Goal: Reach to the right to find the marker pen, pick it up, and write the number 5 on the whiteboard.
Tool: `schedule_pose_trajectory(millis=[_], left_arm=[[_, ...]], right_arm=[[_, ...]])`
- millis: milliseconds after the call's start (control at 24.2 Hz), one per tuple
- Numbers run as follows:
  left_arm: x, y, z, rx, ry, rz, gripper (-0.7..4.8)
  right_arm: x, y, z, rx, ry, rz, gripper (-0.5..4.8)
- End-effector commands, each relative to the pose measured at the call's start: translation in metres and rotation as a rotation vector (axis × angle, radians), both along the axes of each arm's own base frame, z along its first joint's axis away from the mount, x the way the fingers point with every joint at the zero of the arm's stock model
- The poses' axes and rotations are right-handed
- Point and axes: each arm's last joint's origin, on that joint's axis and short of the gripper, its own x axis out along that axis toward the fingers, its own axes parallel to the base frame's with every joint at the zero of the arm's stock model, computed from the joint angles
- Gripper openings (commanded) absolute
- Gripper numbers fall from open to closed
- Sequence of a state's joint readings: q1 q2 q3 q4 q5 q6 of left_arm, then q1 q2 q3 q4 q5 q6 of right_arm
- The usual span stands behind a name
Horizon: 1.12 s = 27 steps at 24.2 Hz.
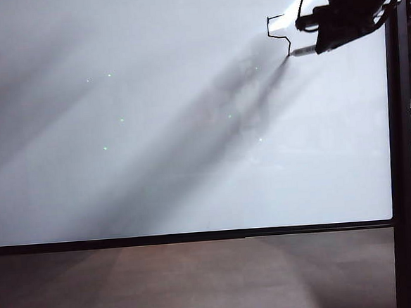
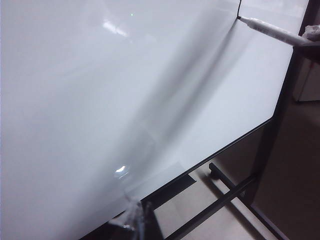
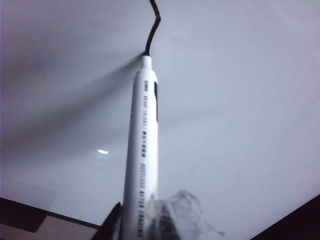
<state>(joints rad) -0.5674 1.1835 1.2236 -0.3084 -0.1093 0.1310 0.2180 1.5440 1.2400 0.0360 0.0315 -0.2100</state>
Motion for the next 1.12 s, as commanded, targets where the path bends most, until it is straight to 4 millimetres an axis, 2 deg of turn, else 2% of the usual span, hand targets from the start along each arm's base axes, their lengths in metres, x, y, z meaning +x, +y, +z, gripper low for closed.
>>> schedule_pose_trajectory(millis=[41,165,289,537,1116], left_arm=[[-0.001,0.001,0.003,-0.007,-0.012,0.004,-0.05],[-0.001,0.001,0.003,-0.009,-0.016,0.004,-0.05],[-0.001,0.001,0.003,-0.009,-0.016,0.004,-0.05],[-0.001,0.001,0.003,-0.009,-0.015,0.004,-0.05],[-0.001,0.001,0.003,-0.006,-0.011,0.004,-0.05]], right_arm=[[-0.02,-0.003,0.025,0.017,-0.046,0.016,-0.06],[-0.033,0.003,0.039,0.034,-0.086,0.056,-0.06],[-0.035,0.007,0.042,0.044,-0.111,0.072,-0.06],[-0.032,0.015,0.034,0.063,-0.067,0.104,-0.06],[-0.02,0.018,0.02,0.043,-0.033,0.103,-0.06]])
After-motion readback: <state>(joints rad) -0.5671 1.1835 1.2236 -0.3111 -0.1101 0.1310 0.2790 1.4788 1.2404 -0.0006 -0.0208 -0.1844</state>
